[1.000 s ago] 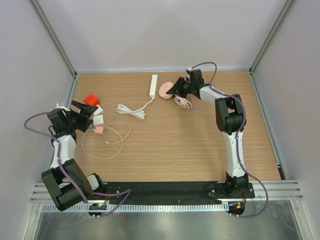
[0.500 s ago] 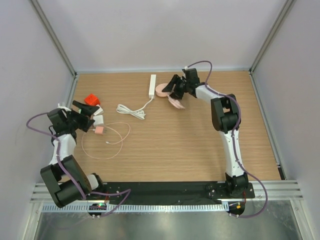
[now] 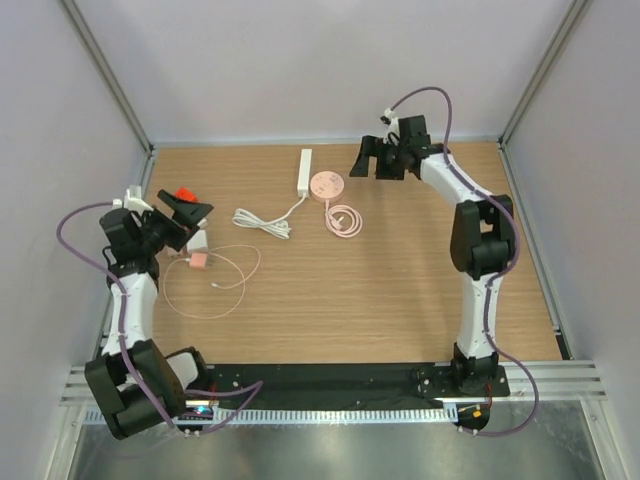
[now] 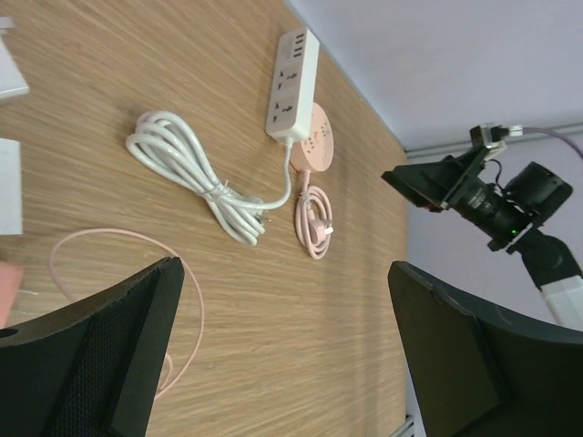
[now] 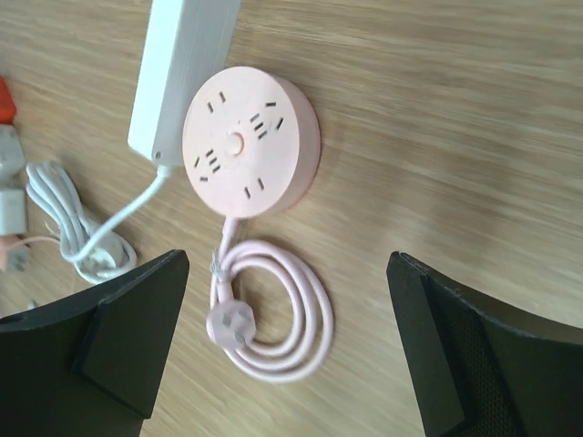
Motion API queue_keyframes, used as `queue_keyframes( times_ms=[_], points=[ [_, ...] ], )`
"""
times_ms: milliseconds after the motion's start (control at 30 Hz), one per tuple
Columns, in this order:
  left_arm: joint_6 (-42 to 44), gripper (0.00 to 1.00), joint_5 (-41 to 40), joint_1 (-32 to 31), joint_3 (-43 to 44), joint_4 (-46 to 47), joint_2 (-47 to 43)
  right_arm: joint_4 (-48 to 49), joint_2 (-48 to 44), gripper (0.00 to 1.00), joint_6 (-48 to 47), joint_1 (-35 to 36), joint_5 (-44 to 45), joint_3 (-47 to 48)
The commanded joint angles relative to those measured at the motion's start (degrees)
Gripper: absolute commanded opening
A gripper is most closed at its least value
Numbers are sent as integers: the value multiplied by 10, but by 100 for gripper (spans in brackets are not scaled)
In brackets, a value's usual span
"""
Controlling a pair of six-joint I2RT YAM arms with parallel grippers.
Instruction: Pull the plug off the socket
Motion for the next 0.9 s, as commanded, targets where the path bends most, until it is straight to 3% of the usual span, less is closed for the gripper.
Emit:
queue_keyframes(
  times_ms=[0,233,433,600,700,867],
  points=[
    [48,100,-4,-26,41,-46,-35,-38,-139,99,-150,5,30,-58],
    [175,100,-122,-113,93,-174,-94,-45,-361,100,-206,-23,115,-237],
    [269,100,-260,-188,110,-234,-176,-58,-521,100,-190,-138,118,-345],
    [288,100,-311,-199,68,-239,-253,-57,-676,100,-232,-158,224,-441],
    [293,100,-323,-201,38,-240,-293,-57,-767,100,-254,-159,244,-496],
    [291,100,-360,-213,2,-238,-350,-81,-836,100,-229,-158,278,-541]
  ],
)
